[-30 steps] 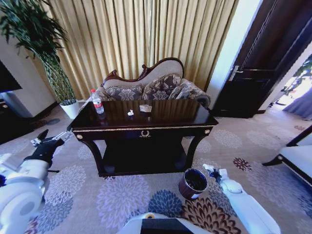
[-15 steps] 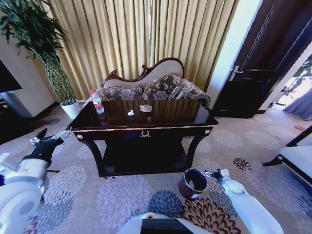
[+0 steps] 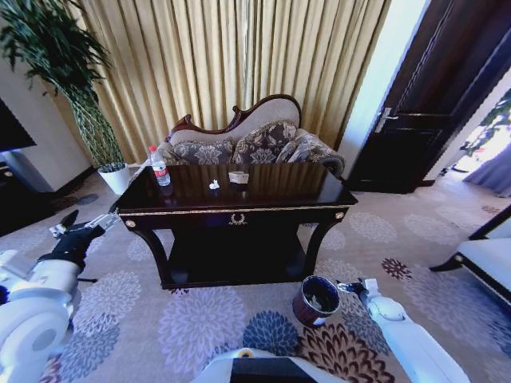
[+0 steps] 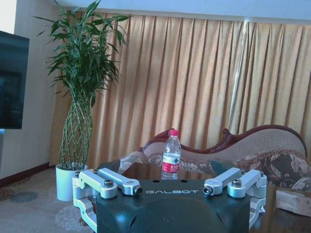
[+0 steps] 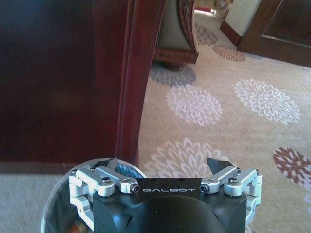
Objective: Move to the front of the table and place the trash on the table into the trash bin.
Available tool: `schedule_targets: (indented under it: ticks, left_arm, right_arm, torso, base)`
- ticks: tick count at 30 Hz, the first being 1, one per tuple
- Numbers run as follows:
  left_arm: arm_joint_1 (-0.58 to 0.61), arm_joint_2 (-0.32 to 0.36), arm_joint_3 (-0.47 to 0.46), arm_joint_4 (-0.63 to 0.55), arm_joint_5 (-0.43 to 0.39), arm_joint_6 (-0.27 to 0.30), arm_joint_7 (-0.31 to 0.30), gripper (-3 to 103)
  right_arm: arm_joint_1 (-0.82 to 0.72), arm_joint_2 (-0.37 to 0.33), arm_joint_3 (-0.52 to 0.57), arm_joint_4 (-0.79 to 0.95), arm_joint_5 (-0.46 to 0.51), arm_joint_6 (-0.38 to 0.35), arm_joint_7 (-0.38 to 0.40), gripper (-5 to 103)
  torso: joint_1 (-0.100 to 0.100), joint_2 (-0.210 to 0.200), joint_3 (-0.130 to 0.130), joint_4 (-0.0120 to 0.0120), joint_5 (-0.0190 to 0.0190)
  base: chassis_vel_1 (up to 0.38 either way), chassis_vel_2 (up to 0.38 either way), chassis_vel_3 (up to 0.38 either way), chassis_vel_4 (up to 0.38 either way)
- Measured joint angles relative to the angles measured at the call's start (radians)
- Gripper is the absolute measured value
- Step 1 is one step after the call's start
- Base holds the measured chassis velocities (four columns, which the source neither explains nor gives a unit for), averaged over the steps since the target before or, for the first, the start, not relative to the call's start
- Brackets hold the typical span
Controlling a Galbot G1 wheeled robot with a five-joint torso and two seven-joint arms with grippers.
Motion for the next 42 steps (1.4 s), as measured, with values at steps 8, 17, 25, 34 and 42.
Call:
schedule_targets:
  ticks: [8,17,25,34,42]
  left_arm:
    - [0.003,-0.007,0.004,0.000,0.004,-0.002,0.000,100]
    - [0.008,-0.007,-0.001,0.000,0.006,-0.018,-0.001,100]
    - [0.012,-0.007,-0.010,0.000,0.008,-0.022,0.000,100]
    - [0.025,-0.003,-0.009,0.000,0.040,-0.035,0.014,100]
    - [0.027,0.009,-0.002,0.000,0.042,-0.036,0.021,100]
  right_arm:
    - [-0.080,-0.027,0.101,0.370,0.145,-0.036,0.053,100]
    - [-0.104,-0.009,0.138,0.745,0.198,-0.065,0.131,100]
    - [-0.113,-0.006,0.136,0.921,0.214,-0.065,0.176,100]
    - [-0.120,-0.019,0.149,1.027,0.267,-0.089,0.240,100]
    - [-0.111,-0.040,0.158,1.013,0.282,-0.090,0.247,100]
  torso:
    - [0.000,0.000,0.000,0.0000,-0.0003]
    - [0.000,0.000,0.000,0.0001,-0.0003]
    - [0.000,0.000,0.000,0.0002,-0.0004]
    - [0.000,0.000,0.000,0.0001,-0.0003]
    - [0.000,0.000,0.000,0.0001,-0.0001]
  base:
    - [0.000,0.000,0.000,0.000]
    - [0.000,0.000,0.000,0.000]
    - [0.000,0.000,0.000,0.000]
    - [0.000,0.000,0.000,0.000]
    - [0.000,0.000,0.000,0.000]
